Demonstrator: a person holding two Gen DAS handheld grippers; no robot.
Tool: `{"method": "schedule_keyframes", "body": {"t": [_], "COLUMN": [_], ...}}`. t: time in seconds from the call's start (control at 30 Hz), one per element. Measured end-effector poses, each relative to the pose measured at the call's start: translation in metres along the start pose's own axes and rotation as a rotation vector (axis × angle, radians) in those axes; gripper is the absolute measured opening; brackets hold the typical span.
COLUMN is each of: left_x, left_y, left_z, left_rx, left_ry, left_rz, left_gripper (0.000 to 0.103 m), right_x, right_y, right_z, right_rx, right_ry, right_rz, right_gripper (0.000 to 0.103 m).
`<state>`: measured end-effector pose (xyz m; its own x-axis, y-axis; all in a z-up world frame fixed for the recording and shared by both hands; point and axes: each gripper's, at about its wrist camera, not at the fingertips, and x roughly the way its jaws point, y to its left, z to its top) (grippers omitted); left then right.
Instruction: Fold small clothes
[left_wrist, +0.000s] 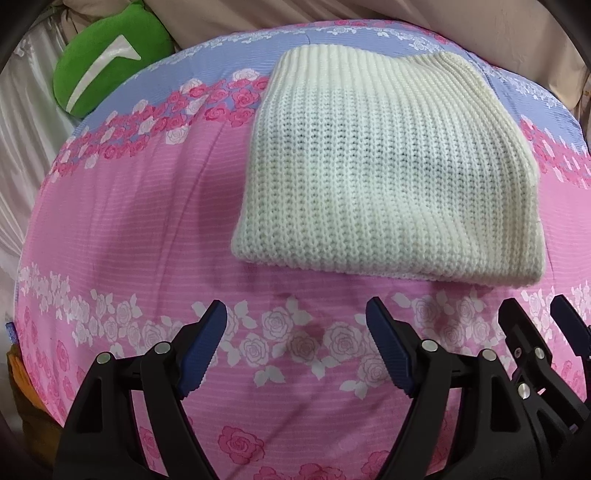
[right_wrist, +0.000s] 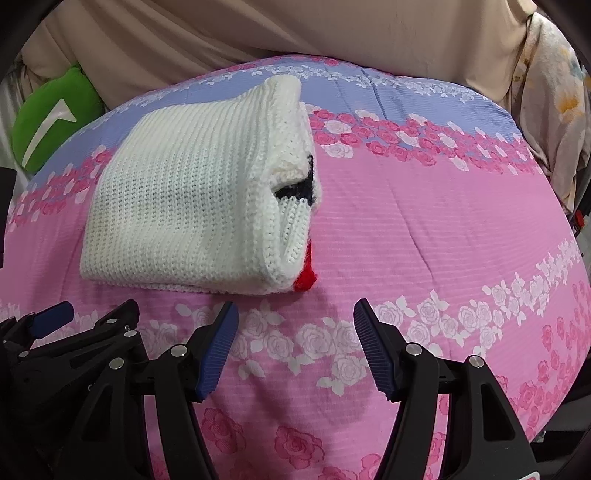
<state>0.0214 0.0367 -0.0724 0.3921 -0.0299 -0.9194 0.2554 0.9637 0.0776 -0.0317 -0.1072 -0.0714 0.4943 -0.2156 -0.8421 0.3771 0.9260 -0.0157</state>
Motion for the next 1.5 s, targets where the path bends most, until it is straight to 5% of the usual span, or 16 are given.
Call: {"method": "schedule_keyframes", "body": {"t": [0.33, 1.5], "left_x": [0.0076, -0.0020], "left_y": [0.0034, -0.0006], "left_z": [-0.0038, -0.0042], "left_rx": [0.008, 0.005], "left_ry": [0.070, 0.026], "left_rz": [-0.008, 0.011], "left_gripper": [0.077, 0.076], "right_x": [0.0018, -0.0010], "right_y": [0.0004, 0.0049], "right_z": [0.0001, -0.0016], "right_rx": [-0.005, -0.020], "right_ry": [0.033, 0.039], "right_rz": [0.000, -0.010], "right_gripper": [0.064, 0.064]}}
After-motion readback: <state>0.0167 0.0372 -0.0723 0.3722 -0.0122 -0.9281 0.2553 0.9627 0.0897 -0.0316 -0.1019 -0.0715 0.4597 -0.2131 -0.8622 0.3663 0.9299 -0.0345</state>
